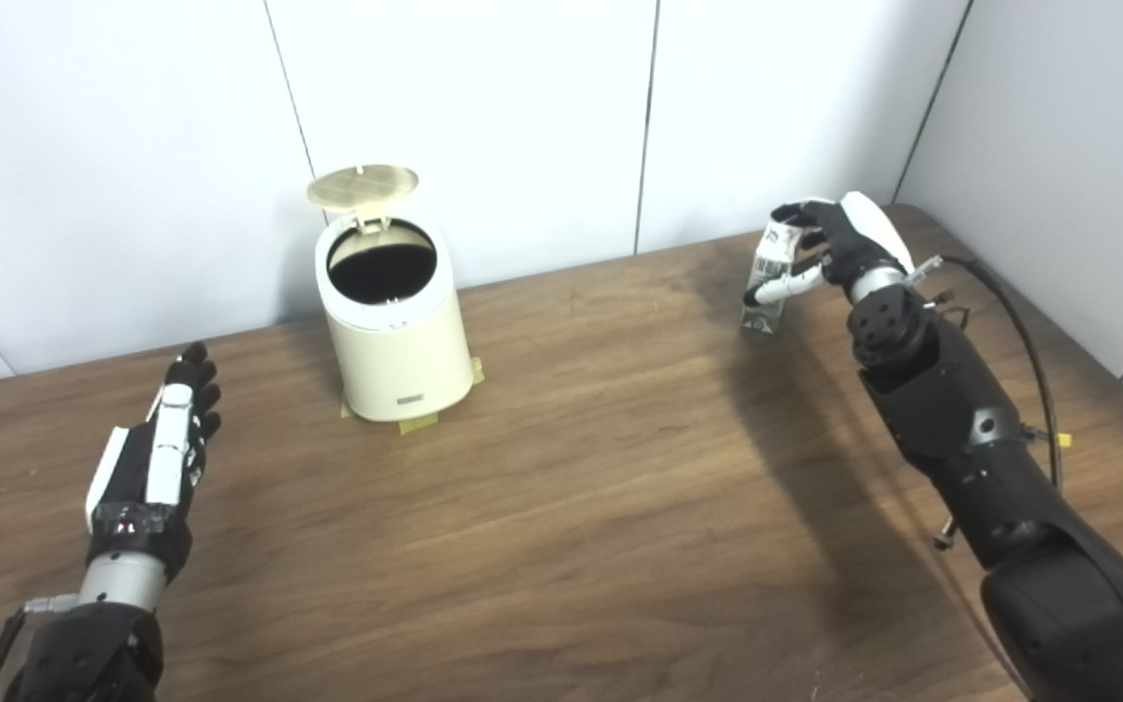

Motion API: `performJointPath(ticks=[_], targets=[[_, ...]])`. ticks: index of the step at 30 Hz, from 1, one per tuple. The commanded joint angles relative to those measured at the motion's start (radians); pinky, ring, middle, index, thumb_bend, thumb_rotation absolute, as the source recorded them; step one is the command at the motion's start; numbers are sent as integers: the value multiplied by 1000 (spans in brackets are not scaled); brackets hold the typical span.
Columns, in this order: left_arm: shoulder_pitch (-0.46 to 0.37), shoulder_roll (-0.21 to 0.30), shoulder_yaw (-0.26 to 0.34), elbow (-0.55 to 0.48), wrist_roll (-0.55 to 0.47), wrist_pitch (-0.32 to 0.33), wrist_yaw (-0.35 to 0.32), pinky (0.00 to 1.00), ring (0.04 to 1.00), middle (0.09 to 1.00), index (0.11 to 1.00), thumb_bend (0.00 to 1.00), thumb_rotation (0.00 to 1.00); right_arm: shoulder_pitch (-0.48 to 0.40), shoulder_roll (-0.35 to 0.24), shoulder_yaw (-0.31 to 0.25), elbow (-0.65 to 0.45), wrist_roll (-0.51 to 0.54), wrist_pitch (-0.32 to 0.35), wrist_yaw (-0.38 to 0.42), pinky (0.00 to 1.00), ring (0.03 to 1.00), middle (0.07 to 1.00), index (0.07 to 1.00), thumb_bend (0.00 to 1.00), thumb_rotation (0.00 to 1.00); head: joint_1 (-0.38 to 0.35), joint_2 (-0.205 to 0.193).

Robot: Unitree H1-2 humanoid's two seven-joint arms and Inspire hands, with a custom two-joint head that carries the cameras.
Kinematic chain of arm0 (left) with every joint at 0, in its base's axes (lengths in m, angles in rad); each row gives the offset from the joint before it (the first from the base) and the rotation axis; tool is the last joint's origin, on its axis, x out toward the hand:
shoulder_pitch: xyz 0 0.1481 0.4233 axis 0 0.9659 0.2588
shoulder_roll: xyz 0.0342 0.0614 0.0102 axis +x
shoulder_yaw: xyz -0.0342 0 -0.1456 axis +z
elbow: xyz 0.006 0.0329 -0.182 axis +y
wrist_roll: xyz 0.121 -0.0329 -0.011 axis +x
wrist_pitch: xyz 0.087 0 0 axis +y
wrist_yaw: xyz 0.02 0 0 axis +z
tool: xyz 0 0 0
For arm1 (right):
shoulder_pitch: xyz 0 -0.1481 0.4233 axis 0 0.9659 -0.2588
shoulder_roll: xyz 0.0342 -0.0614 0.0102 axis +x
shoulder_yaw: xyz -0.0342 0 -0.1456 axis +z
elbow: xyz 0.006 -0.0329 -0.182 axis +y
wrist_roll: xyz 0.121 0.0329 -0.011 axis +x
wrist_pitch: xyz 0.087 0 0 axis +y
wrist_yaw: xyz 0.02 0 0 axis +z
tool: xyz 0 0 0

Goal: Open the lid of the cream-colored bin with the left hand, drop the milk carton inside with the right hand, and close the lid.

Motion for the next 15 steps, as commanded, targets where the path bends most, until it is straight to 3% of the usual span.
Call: performJointPath(ticks=[1, 2, 3, 5, 7, 15], targets=[[-27, 7, 2, -37, -1, -27, 3, 1000, 1000, 1000, 1000, 533, 1000, -47, -13, -25, 8, 14, -77, -70, 590, 647, 684, 681, 848, 9, -1, 2], [-27, 7, 3, -38, -2, -26, 4, 1000, 1000, 1000, 1000, 534, 1000, -49, -8, -31, 25, 20, -101, -95, 537, 590, 611, 630, 780, 4, -2, 3], [-27, 7, 3, -38, -2, -25, 4, 1000, 1000, 1000, 1000, 533, 1000, -51, -5, -35, 37, 25, -119, -112, 489, 538, 518, 567, 631, 1, -2, 3], [-25, 8, 3, -38, -5, -29, 0, 1000, 1000, 1000, 1000, 522, 1000, -54, -1, -31, 61, 19, -145, -142, 444, 461, 469, 527, 550, 0, -2, 3], [-24, 8, 3, -36, -8, -31, -3, 1000, 1000, 1000, 1000, 516, 1000, -55, -1, -22, 73, 15, -156, -153, 427, 428, 452, 513, 528, 0, -3, 2], [-23, 5, 6, -31, -6, -35, 0, 1000, 1000, 1000, 1000, 515, 1000, -56, -5, -3, 102, 12, -181, -167, 442, 448, 482, 492, 521, 0, 1, 3]])
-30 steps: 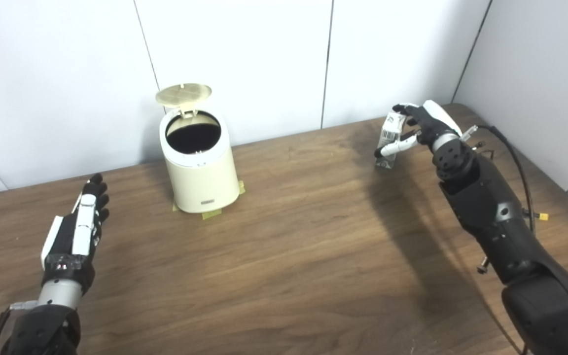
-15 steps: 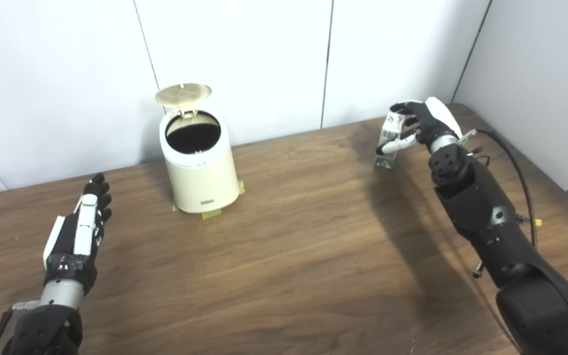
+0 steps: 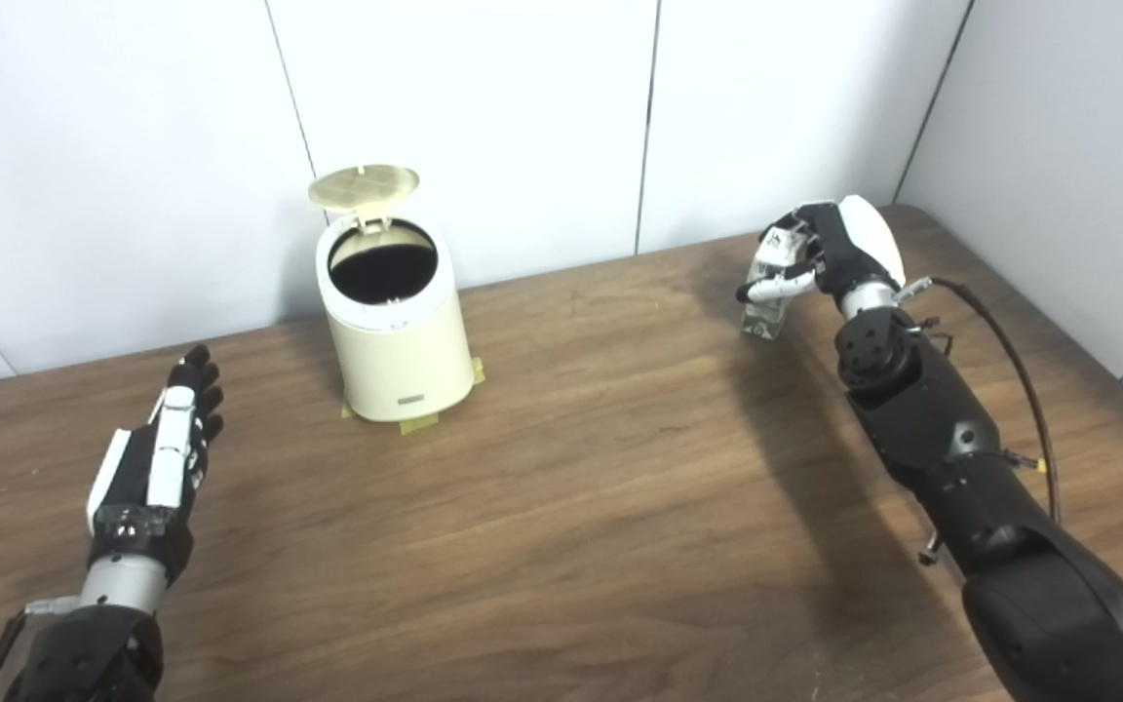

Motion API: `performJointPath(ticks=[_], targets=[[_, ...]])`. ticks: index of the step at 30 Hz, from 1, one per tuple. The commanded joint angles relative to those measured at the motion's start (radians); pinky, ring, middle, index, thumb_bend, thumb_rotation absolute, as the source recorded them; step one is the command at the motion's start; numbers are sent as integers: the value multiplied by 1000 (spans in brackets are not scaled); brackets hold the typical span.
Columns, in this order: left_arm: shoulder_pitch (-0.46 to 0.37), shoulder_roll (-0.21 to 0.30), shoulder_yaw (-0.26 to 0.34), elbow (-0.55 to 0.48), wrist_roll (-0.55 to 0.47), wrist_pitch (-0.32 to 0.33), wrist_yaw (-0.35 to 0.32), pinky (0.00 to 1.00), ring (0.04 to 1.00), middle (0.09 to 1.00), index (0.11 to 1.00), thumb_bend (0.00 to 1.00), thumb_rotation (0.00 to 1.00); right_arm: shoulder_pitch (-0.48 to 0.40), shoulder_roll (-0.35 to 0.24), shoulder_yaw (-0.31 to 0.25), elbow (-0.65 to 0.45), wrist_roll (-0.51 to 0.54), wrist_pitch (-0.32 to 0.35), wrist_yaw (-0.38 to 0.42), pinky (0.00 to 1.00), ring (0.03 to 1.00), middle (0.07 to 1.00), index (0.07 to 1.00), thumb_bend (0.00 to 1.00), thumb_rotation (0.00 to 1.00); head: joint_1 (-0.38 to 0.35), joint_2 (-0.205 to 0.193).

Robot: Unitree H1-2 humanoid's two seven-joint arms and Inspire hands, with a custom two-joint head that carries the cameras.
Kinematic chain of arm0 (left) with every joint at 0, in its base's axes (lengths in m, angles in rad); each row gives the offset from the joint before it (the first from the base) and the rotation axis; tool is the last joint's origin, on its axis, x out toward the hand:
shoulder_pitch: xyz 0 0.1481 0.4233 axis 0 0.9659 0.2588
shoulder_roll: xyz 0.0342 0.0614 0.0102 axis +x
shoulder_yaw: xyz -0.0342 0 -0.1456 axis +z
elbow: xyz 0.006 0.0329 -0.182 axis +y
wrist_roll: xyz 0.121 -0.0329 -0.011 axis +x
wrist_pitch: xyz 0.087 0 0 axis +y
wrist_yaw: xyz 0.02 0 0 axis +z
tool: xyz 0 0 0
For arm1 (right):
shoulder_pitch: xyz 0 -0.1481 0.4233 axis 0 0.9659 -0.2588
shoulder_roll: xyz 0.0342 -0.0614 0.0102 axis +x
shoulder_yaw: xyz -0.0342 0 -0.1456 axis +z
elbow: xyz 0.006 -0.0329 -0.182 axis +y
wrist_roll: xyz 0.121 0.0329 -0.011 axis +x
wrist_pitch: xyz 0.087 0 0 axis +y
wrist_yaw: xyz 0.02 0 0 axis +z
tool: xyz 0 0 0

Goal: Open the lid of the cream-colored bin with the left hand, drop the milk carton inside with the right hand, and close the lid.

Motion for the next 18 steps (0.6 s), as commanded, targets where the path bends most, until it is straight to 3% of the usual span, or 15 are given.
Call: performJointPath(ticks=[1, 9, 15, 18], targets=[[-28, 4, 5, -30, -5, -34, 7, 1000, 1000, 1000, 1000, 514, 1000, -51, -29, 1, -15, -5, -28, -19, 442, 448, 484, 492, 521, 0, 0, 2], [-29, 14, 1, -27, -2, -48, -4, 1000, 1000, 1000, 1000, 511, 1000, -43, -36, 5, -42, -20, -43, -41, 370, 385, 471, 522, 517, 0, 5, 1], [-26, 13, 1, -28, -5, -45, -5, 1000, 1000, 1000, 1000, 531, 1000, -22, -44, 20, -176, -49, -89, -46, 336, 362, 473, 532, 513, 0, 22, 3], [-24, 8, 2, -31, -9, -38, -4, 1000, 1000, 1000, 1000, 540, 1000, -18, -30, 21, -265, -57, -73, -33, 368, 379, 487, 516, 516, 0, 39, 2]])
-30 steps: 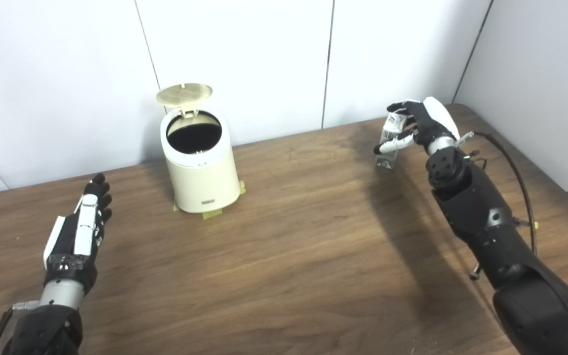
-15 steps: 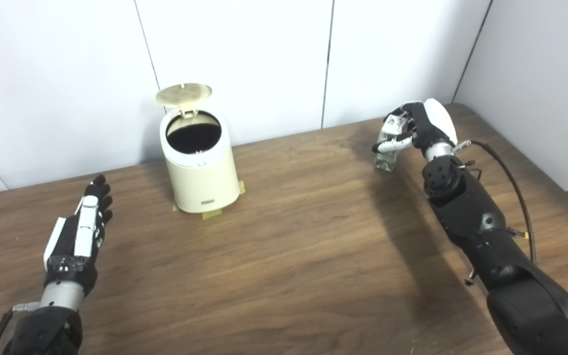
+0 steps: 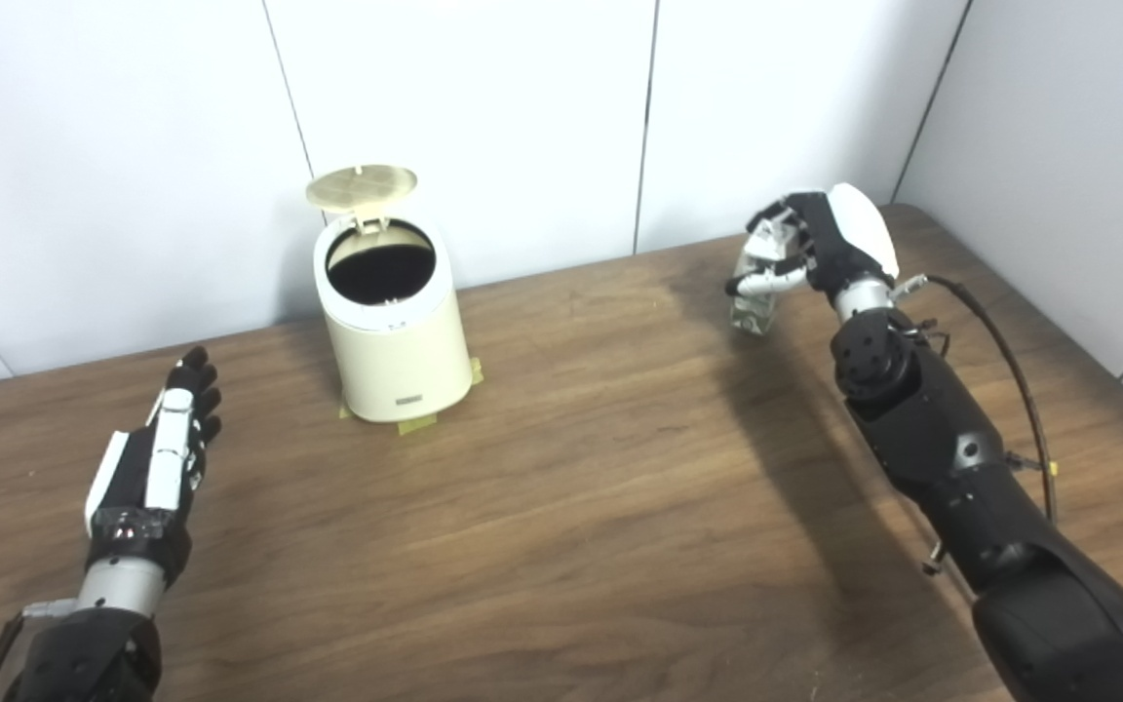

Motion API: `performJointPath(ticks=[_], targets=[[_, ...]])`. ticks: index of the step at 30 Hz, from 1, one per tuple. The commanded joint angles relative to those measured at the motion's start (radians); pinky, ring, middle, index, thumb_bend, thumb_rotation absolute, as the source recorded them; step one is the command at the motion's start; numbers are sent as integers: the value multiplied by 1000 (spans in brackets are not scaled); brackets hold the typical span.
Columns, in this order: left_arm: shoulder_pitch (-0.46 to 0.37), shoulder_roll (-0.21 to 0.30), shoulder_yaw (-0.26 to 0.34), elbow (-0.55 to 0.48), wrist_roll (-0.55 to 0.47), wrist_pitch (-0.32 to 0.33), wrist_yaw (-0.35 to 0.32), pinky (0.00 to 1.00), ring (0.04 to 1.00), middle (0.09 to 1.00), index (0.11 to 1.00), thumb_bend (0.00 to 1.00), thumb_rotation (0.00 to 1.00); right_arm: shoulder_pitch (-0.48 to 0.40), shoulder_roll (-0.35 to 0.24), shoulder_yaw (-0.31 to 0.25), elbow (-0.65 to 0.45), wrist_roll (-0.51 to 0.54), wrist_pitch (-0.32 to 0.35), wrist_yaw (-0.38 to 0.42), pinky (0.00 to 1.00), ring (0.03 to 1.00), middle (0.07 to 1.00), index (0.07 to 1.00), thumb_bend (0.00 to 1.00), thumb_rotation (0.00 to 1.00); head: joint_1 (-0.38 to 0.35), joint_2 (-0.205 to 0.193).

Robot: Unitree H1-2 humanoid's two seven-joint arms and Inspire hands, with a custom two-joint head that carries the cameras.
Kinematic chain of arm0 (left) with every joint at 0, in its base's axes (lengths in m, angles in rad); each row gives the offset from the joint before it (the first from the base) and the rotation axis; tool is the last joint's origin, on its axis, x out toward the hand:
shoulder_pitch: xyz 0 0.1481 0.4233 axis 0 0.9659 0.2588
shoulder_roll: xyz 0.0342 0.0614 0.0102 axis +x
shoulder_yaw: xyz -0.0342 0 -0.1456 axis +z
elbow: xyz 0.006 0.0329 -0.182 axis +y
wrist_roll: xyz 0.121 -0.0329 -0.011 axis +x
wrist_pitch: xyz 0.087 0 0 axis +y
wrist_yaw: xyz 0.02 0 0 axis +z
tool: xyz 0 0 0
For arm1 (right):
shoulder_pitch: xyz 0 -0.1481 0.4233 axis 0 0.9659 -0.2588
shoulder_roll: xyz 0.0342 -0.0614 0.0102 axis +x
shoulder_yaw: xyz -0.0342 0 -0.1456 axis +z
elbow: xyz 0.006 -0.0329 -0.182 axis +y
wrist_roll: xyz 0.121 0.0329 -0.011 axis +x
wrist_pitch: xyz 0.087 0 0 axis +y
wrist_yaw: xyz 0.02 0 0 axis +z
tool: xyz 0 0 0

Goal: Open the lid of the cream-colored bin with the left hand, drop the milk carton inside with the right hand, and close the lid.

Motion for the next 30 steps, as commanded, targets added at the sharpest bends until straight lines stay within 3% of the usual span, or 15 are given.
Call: performJointPath(ticks=[1, 6, 11, 18, 23, 30], targets=[[-29, 5, 2, -32, -9, -30, 0, 1000, 1000, 1000, 1000, 543, 1000, -57, -18, -10, -98, -14, -36, -19, 380, 385, 491, 511, 517, 0, 15, -3], [-17, 4, -11, -41, 15, -28, 9, 992, 1000, 1000, 1000, 553, 1000, -49, 14, 10, -223, -20, -47, 13, 370, 391, 513, 508, 515, 0, 51, -12], [-10, -2, -18, -36, 19, -38, 10, 985, 995, 1000, 1000, 552, 1000, -63, 54, 30, -312, -37, -16, 57, 399, 412, 517, 485, 518, 0, 87, -18], [-8, -16, -27, -19, 29, -53, 18, 976, 998, 1000, 1000, 582, 1000, -115, 133, 90, -442, -85, 4, 131, 380, 397, 512, 491, 518, 0, 149, -31], [-2, -21, -44, -22, 47, -65, 22, 959, 997, 1000, 1000, 608, 999, -164, 212, 137, -467, -100, -20, 151, 369, 387, 507, 509, 516, 0, 180, -31], [15, -36, -60, -44, 65, -62, 30, 995, 1000, 1000, 1000, 608, 1000, -221, 273, 197, -446, -143, -67, 161, 363, 386, 504, 515, 516, 0, 225, -32]])
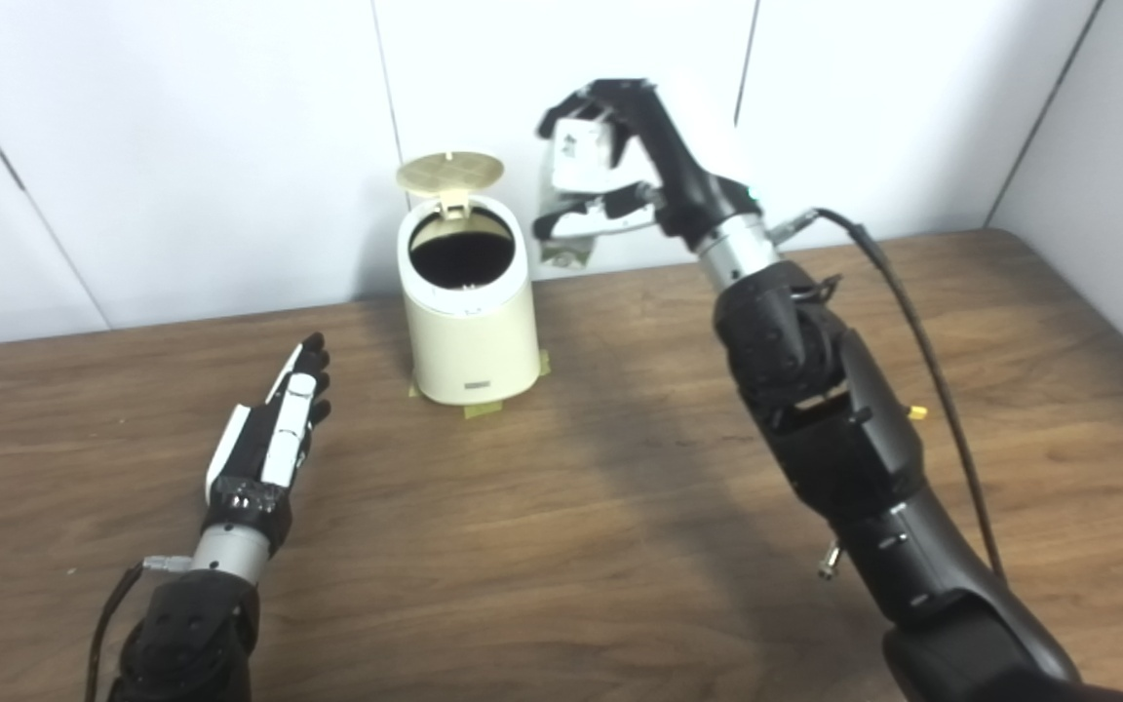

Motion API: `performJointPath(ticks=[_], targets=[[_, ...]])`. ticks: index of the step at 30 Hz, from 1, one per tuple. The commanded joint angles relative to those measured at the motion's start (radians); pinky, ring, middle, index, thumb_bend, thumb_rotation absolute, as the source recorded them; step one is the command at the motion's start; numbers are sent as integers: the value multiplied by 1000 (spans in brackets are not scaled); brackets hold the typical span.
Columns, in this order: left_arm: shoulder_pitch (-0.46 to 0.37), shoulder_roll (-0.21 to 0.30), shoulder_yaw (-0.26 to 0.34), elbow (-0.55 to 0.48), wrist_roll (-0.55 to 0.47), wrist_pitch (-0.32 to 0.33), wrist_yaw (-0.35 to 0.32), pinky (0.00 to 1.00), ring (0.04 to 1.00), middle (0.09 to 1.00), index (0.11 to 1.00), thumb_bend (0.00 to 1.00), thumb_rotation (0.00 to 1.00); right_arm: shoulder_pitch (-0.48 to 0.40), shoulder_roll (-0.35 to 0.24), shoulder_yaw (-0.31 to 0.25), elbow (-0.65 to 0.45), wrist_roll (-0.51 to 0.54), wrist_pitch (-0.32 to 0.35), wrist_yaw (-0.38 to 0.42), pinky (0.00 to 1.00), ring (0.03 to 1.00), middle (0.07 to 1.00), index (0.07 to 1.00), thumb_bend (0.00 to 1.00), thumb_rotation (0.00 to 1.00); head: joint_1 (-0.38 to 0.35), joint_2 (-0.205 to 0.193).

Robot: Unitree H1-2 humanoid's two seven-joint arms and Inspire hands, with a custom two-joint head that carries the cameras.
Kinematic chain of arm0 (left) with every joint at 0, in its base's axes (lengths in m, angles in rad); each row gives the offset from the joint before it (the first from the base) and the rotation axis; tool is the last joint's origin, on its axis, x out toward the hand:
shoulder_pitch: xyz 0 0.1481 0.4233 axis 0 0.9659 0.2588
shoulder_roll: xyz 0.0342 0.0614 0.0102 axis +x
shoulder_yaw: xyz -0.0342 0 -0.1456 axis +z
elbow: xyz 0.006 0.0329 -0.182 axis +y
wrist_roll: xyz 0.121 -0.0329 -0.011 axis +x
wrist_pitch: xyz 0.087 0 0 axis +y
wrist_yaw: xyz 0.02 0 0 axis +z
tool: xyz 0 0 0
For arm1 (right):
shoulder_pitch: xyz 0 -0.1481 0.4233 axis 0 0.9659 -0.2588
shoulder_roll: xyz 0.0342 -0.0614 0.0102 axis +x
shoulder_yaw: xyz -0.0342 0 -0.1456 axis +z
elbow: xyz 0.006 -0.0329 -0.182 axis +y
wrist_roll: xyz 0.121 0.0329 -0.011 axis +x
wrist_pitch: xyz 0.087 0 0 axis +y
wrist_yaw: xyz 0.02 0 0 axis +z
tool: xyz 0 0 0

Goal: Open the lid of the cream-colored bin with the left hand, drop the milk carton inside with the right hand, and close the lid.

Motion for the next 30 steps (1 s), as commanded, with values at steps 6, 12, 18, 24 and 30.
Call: performJointPath(ticks=[6, 12, 18, 24, 30], targets=[[-15, -19, -23, -57, 34, -20, 21, 971, 979, 981, 981, 632, 1000, -104, 36, -7, 45, -12, -128, -57, 375, 389, 500, 516, 516, 0, 35, 1], [-5, -39, -40, -73, 44, -17, 19, 961, 1000, 1000, 1000, 641, 1000, -127, 83, -7, 131, -7, -170, -87, 376, 388, 499, 519, 516, 0, 58, 1], [0, -61, -55, -115, 61, 26, 25, 979, 1000, 1000, 998, 657, 999, -161, 125, -24, 267, 7, -221, -152, 359, 397, 507, 505, 503, 0, 79, 10], [21, -71, -70, -150, 88, 54, 32, 1000, 1000, 1000, 1000, 690, 1000, -194, 132, -23, 387, -4, -287, -225, 333, 397, 506, 508, 498, 0, 79, 17], [33, -89, -74, -157, 92, 59, 42, 1000, 1000, 998, 1000, 698, 1000, -226, 129, -8, 511, -17, -343, -279, 338, 397, 504, 508, 498, 0, 85, 21]])
